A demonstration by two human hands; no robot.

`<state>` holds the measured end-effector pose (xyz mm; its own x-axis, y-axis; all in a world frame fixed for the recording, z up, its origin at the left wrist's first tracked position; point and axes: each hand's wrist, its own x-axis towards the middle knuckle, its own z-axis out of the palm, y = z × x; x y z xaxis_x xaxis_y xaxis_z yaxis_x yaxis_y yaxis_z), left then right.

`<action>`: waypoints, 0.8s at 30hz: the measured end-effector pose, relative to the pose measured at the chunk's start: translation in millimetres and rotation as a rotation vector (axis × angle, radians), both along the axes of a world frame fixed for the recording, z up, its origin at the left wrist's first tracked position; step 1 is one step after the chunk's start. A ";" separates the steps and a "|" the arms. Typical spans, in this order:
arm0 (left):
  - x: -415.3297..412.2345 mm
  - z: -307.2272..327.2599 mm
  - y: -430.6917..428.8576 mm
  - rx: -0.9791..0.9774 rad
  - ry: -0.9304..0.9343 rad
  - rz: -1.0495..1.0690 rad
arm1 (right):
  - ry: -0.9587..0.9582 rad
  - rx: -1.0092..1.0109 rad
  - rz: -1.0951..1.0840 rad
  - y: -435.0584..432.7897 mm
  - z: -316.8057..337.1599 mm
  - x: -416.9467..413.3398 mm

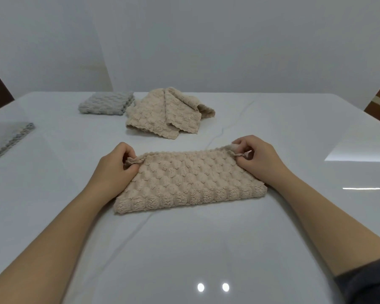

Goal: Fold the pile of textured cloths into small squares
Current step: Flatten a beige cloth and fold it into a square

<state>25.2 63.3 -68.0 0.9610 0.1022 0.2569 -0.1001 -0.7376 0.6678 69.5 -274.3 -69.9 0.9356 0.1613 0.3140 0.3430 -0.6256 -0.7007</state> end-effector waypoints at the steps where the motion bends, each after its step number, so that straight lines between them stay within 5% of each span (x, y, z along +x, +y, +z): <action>1: -0.2 -0.6 0.0 -0.020 -0.007 0.000 | 0.013 0.010 0.010 -0.5 0.3 0.1; 5: 0.6 -0.3 0.9 -0.064 -0.034 0.001 | 0.083 0.067 0.029 -2.2 0.9 0.2; 15: 0.0 7.5 0.7 -0.535 -0.149 0.024 | 0.137 0.669 -0.022 -10.4 7.8 -2.7; 19: -3.6 8.8 -4.6 -0.510 -0.205 0.033 | 0.273 0.917 0.010 -4.8 13.5 -4.1; 24: -2.7 5.8 2.8 -0.341 -0.306 0.128 | 0.250 0.960 0.046 -3.2 20.5 -6.3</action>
